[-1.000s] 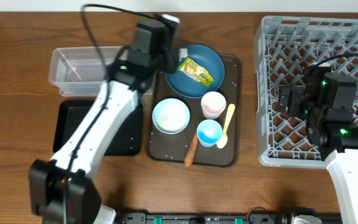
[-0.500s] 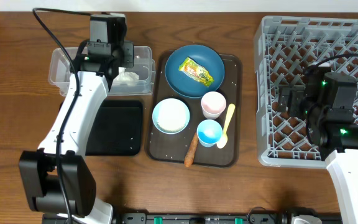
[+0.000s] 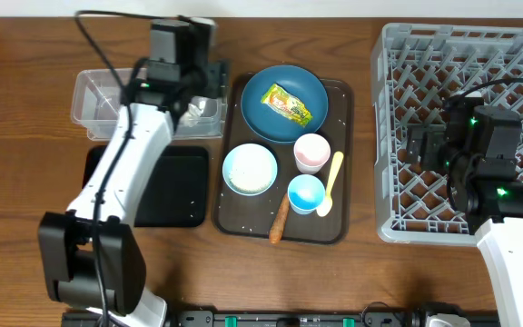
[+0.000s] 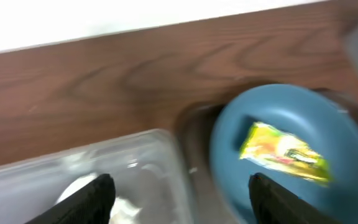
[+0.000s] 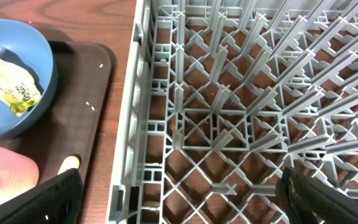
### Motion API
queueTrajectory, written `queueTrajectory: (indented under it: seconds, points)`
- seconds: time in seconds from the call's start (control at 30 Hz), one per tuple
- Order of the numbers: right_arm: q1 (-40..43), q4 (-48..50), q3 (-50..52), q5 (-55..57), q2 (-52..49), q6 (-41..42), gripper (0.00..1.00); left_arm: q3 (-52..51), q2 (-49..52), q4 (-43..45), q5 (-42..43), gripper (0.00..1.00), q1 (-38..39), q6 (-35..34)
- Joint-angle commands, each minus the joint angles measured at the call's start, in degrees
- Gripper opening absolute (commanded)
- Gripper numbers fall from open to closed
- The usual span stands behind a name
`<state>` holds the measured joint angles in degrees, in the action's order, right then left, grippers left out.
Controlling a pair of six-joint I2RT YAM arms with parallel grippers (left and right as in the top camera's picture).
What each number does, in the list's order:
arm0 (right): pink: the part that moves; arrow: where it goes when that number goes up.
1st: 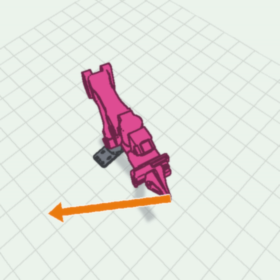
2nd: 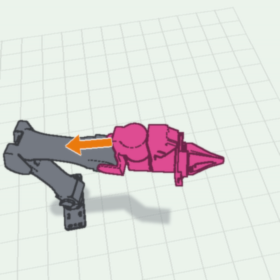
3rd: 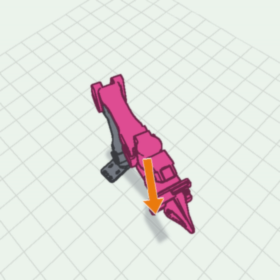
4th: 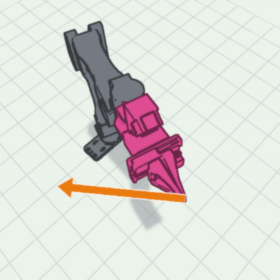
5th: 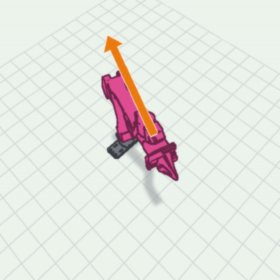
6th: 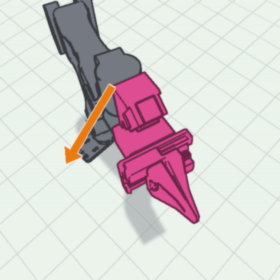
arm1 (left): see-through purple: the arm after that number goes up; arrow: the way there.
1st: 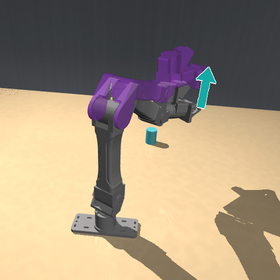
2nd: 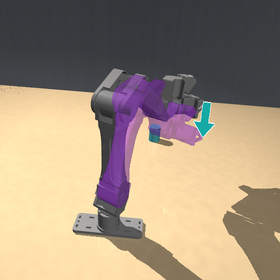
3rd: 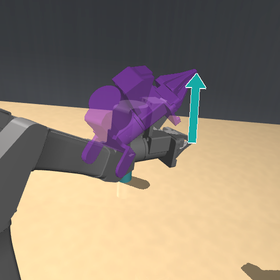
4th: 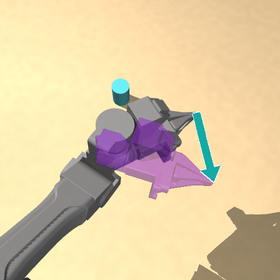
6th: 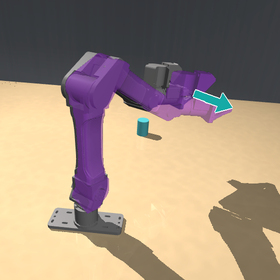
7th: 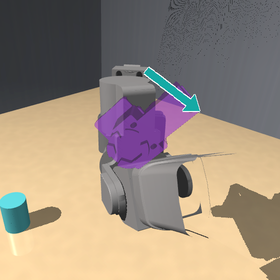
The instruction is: Sort waste into correct bins and load items into the dishwasher rack
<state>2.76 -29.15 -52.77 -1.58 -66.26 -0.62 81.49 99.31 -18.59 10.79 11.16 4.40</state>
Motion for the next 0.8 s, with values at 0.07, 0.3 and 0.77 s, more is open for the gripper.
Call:
queueTrajectory:
  seconds: [0.07,0.3,0.77]
  points:
    - [-0.92,-0.04,-1.20,-0.39,-0.09,0.35,0.99,0.00,3.17,3.72,2.29,0.75,4.57,1.18]
    - [-0.92,-0.07,-1.20,-0.39,-0.09,0.35,0.99,0.00,10.91,8.28,2.29,0.76,8.02,1.20]
    - [-0.92,-0.48,-1.20,-0.39,-0.09,0.37,0.99,0.00,21.64,15.30,2.32,0.76,8.94,1.16]
